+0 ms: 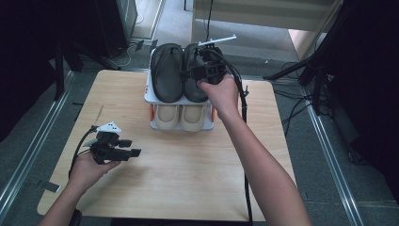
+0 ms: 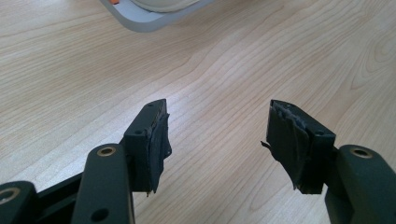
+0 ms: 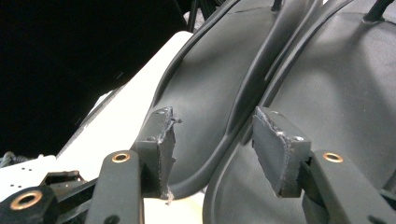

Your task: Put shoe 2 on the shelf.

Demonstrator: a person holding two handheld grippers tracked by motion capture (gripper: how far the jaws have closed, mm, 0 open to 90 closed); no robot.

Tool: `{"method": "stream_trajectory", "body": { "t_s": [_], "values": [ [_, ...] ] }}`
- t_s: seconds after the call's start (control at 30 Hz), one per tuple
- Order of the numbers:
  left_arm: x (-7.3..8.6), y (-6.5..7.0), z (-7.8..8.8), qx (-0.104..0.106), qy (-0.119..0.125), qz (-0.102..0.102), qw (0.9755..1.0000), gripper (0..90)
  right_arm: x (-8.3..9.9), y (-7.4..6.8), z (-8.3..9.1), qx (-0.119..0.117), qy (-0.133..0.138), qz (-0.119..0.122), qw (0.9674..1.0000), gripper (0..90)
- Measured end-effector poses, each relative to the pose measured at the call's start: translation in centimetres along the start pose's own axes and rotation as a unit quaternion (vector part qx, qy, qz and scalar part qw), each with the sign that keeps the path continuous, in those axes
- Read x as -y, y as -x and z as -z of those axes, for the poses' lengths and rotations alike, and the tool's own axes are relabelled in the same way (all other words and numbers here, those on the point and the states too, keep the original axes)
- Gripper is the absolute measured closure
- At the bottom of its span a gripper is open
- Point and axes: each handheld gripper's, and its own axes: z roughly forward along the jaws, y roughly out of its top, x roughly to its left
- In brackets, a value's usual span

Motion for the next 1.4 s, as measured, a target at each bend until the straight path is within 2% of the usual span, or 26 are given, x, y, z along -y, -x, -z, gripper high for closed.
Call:
{"method": "stream_trajectory", "body": {
  "t_s": [0.43,0.63,0.73,1.03,1.27,1.4],
  "values": [
    [-0.2,0.1,-0.2,-0.001,0.001,-0.002,1.0,39.4,3.9,-0.6,1.2,-0.028,-0.002,0.037,0.9989,49.6],
    [-0.3,0.1,-0.4,0.001,0.0,-0.001,1.0,39.4,5.3,-0.7,2.1,-0.041,0.004,0.042,0.9983,49.7],
    [-0.3,0.1,-0.4,0.002,0.002,0.0,1.0,39.4,6.0,-0.7,2.4,-0.046,0.007,0.058,0.9972,49.7],
    [-0.3,0.0,-0.4,0.0,-0.001,0.0,1.0,39.3,8.5,-0.9,2.7,-0.064,0.005,0.081,0.9947,49.8],
    [-0.3,0.0,-0.4,-0.001,-0.001,0.001,1.0,39.3,11.2,-0.8,2.4,-0.071,0.002,0.087,0.9937,49.7],
    [-0.3,0.0,-0.3,-0.002,-0.001,0.001,1.0,39.2,12.7,-0.4,2.2,-0.079,0.002,0.083,0.9934,49.8]
  ]
}}
